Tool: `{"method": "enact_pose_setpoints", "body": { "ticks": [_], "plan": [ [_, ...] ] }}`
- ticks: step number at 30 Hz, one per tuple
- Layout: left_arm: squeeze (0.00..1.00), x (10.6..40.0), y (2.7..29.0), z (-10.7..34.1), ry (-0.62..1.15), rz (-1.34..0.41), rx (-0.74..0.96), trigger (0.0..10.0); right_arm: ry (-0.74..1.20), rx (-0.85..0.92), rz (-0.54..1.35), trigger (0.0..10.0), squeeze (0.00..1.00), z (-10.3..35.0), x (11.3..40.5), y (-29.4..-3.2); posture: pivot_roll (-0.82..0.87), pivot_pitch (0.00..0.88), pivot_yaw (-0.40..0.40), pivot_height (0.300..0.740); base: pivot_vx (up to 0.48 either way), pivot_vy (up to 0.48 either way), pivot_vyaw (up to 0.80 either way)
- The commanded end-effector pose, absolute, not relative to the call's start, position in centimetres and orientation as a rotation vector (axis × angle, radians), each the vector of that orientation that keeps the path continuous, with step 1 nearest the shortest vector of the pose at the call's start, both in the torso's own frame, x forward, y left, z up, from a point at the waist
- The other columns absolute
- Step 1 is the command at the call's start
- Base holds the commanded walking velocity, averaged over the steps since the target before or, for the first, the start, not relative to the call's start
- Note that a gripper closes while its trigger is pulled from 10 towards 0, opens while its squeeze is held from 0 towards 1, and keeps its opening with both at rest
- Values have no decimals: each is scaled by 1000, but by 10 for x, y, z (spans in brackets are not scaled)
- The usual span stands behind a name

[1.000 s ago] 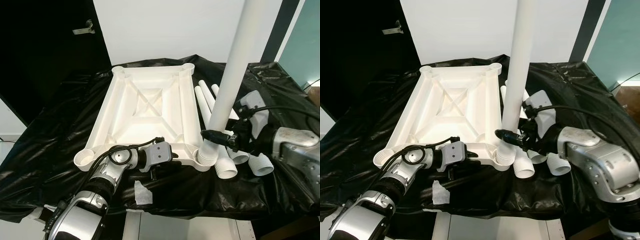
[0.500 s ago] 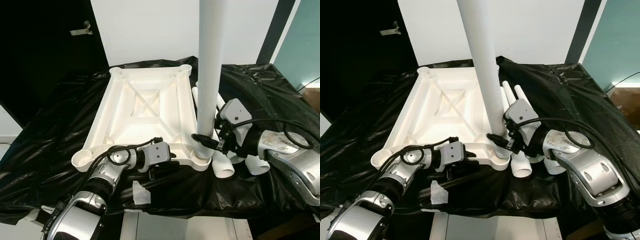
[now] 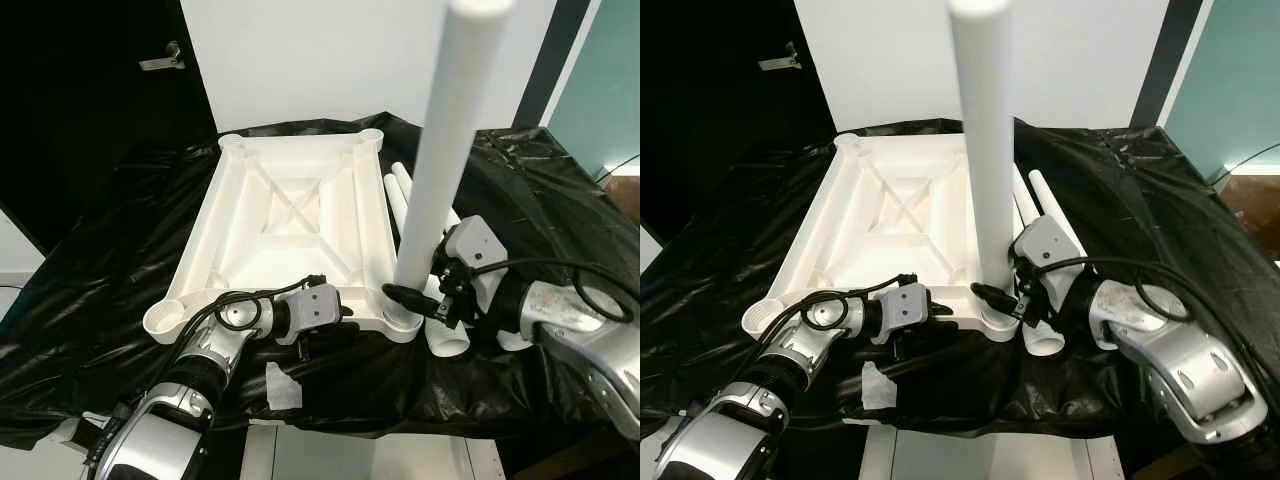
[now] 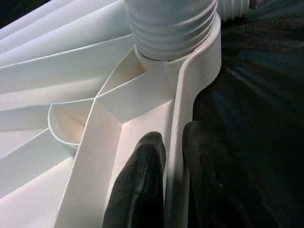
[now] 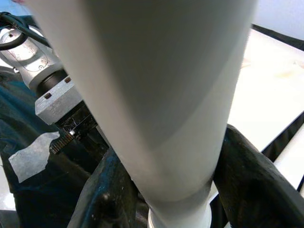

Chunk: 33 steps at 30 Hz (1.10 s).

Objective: Building children table

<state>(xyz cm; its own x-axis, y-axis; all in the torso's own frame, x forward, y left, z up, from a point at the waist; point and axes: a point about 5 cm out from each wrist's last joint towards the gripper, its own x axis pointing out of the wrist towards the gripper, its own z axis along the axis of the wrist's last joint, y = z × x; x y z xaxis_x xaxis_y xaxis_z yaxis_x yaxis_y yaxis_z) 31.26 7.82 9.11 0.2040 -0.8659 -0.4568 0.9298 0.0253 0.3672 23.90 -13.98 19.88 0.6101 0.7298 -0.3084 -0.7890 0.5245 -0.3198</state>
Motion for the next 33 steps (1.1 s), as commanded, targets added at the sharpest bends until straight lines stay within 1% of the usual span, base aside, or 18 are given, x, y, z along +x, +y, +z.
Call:
{"method": "enact_pose_setpoints", "body": {
  "ticks": [1,6,11,12,14,20,30,33],
  "plan": [
    [0,305,85,61,241,-1295,647,10000,321,-411,908,10000,0,171,233,-144,-174,35,29,740,0,0,0],
    [0,305,85,62,240,-1297,650,10000,326,-390,903,10000,0,170,230,-144,-175,35,31,740,0,0,0],
    [0,305,86,62,242,-1296,654,10000,397,-189,792,10000,0,160,232,-149,-171,33,31,740,0,0,0],
    [0,305,86,62,242,-1296,654,10000,397,-189,792,10000,0,160,232,-149,-171,33,31,740,0,0,0],
    [0,305,86,61,244,-1296,654,10000,420,-110,760,10000,0,157,232,-149,-169,32,31,740,0,0,0],
    [0,306,86,62,243,-1296,655,10000,430,-61,739,10000,0,157,233,-147,-171,31,33,740,0,0,0],
    [0,306,85,61,243,-1293,652,10000,485,31,718,10000,0,157,231,-153,-171,30,24,740,0,0,0],
    [0,305,85,60,244,-1290,646,10000,549,118,677,10000,0,149,228,-157,-173,34,17,740,0,0,0]
  ]
}}
